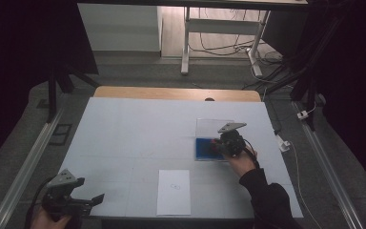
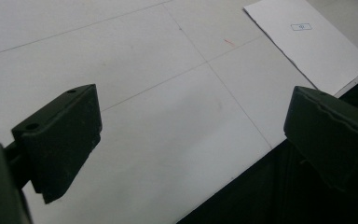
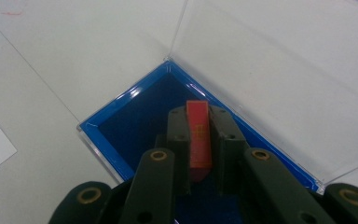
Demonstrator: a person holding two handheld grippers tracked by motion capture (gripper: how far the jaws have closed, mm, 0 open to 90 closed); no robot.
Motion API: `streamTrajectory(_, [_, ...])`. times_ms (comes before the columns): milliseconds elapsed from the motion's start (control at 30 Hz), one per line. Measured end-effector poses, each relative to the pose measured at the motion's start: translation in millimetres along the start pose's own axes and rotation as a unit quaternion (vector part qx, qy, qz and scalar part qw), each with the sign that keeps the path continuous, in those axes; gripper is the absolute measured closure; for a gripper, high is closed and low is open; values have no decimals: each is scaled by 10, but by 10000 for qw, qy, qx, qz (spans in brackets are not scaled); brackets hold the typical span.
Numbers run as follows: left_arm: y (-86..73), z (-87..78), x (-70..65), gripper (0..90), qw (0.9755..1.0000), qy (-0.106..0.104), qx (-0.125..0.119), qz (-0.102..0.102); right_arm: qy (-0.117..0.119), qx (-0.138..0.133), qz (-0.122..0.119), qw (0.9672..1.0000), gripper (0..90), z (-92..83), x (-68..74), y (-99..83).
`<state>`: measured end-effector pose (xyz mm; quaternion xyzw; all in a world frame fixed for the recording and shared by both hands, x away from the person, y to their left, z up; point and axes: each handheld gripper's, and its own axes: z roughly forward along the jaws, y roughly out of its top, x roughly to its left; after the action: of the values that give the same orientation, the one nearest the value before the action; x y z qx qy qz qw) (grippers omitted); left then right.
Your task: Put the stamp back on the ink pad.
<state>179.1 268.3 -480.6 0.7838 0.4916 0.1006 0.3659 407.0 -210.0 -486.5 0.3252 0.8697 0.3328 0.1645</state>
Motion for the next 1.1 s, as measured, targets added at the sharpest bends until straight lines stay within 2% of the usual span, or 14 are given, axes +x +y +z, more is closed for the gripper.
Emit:
streamTrajectory(300, [0, 0, 1, 46, 10000, -1, -1, -7, 51, -53, 28, 10000, 793, -11, -12, -2])
streamTrajectory(500, [-1, -1, 1, 46, 10000, -4, -6, -19, 95, -280, 148, 9995, 758, -66, -4, 21])
streamTrajectory(800, [-1, -2, 0, 46, 10000, 5, -7, -11, 21, -383, 118, 9992, 615, -128, 7, 23])
streamTrajectory(1100, [-2, -3, -1, 46, 10000, 3, -8, -10, 54, -330, 135, 9994, 475, -171, 31, 1])
